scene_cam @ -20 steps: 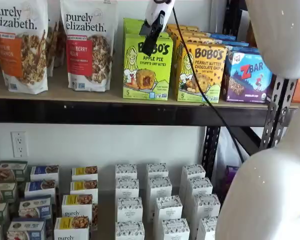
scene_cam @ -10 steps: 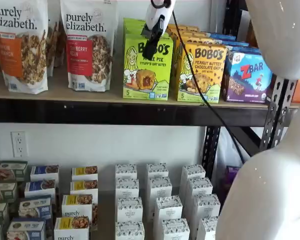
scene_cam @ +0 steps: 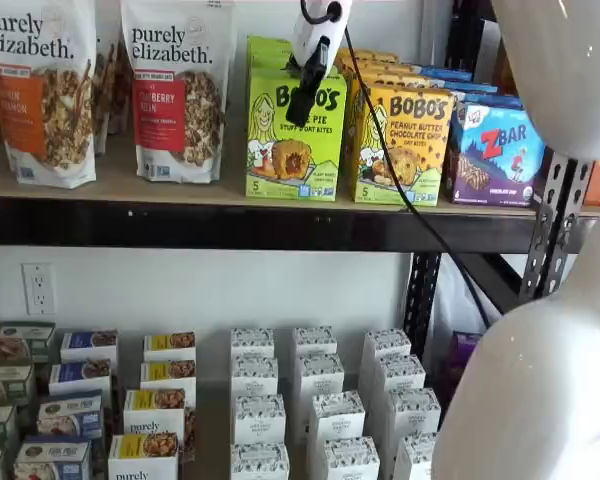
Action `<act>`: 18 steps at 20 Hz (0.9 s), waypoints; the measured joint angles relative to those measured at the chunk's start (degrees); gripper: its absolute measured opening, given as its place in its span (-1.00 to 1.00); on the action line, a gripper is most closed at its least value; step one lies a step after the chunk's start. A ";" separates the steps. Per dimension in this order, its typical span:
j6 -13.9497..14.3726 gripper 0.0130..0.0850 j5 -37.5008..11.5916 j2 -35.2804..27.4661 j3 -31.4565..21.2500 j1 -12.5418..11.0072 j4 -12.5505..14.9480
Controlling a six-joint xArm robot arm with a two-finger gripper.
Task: Pick the green box on the top shelf, the fourth from the left
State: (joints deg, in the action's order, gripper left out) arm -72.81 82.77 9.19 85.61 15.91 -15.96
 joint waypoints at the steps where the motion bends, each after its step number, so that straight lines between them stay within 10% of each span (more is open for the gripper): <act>1: -0.05 0.78 -0.10 0.05 -0.14 -0.04 -0.13; 18: -0.26 0.00 -0.18 0.11 -0.37 -0.19 -0.73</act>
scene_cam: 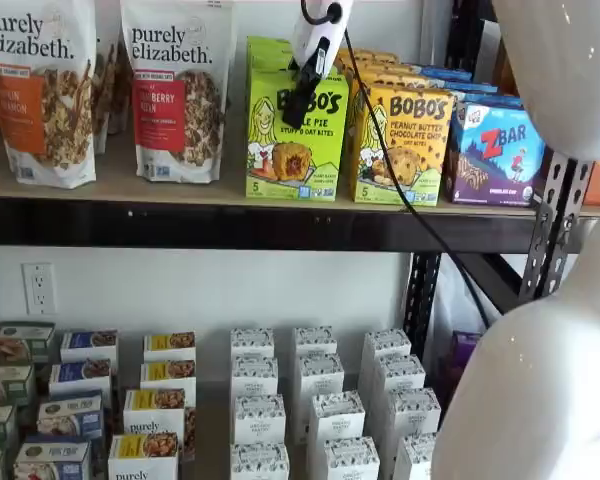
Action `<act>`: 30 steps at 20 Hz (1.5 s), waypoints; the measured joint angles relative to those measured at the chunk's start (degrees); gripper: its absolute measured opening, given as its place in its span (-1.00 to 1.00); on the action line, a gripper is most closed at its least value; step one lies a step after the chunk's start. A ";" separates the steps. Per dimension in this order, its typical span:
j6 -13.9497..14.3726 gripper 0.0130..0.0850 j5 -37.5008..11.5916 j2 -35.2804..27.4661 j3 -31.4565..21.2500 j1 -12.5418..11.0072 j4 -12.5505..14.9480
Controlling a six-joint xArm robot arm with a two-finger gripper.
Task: Pick the green box on the top shelf, the fourth from the left
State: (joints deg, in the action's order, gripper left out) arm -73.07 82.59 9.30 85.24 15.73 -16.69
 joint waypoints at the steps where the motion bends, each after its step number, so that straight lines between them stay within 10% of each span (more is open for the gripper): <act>1: 0.05 0.00 0.05 -0.06 0.05 0.06 0.14; 21: 0.03 0.00 -2.61 0.70 -1.37 0.15 0.21; 30: -0.21 -0.56 -3.24 0.90 -1.75 -0.05 -0.27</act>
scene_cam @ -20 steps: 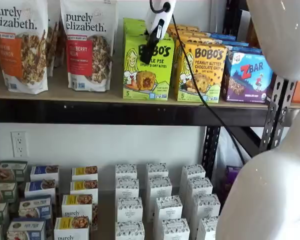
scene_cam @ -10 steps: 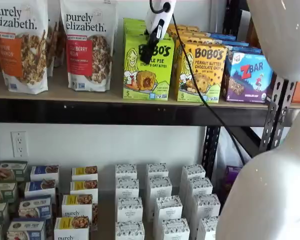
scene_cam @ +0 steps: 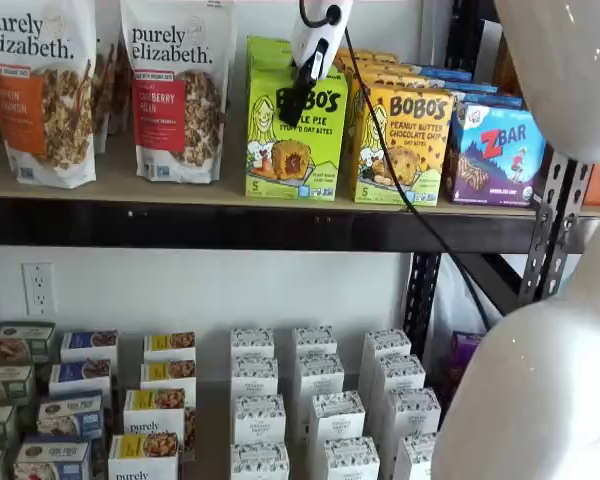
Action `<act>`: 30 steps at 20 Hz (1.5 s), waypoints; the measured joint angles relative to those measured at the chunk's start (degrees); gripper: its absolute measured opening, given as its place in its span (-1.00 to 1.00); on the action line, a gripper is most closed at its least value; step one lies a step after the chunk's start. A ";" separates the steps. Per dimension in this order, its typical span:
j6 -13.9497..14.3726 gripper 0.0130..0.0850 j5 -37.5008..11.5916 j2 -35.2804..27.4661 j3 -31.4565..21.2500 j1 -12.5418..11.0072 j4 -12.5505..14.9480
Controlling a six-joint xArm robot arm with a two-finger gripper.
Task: Pick the green box on the top shelf, the fourth from the left
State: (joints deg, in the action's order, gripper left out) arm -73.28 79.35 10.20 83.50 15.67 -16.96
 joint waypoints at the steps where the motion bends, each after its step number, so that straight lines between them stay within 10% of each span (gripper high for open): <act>1: -0.01 -0.67 0.00 0.01 0.00 -0.02 -0.03; 16: 0.11 -0.89 1.01 -0.01 0.73 -0.07 -0.02; 30: -0.27 -0.89 14.43 2.90 4.55 -2.67 -2.64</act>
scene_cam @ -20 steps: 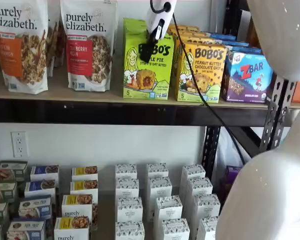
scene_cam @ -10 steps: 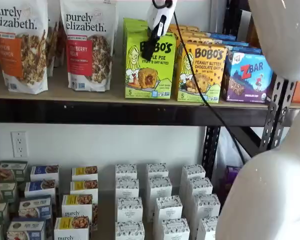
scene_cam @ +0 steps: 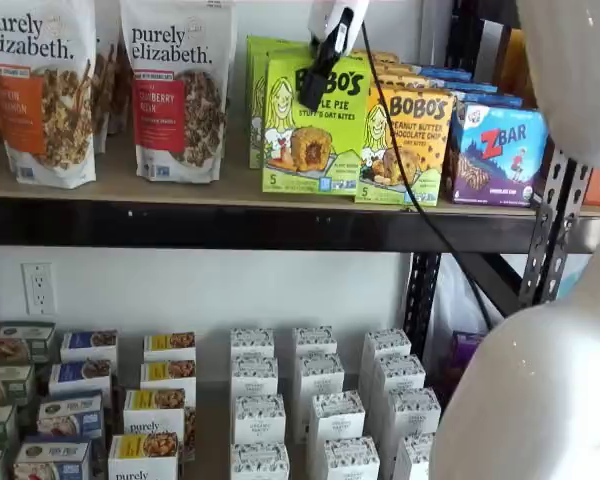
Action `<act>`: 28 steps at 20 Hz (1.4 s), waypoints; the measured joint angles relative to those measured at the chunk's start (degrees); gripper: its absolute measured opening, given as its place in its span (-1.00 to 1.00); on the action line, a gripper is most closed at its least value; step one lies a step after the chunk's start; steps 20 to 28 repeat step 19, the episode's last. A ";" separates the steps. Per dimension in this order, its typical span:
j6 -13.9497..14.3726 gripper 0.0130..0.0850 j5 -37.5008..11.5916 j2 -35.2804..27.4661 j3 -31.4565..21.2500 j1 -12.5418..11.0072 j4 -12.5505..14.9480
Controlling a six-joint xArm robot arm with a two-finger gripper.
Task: Pick the green box on the top shelf, the fourth from the left
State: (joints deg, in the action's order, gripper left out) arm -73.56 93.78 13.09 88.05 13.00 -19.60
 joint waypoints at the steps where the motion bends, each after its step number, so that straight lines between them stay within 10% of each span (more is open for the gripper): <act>1: -0.11 -0.89 0.37 0.66 -0.28 -0.28 -0.19; 19: -5.58 -0.89 7.81 12.02 -5.32 -8.30 -0.53; 28: -5.58 -0.89 7.81 12.02 -5.32 -8.30 -0.53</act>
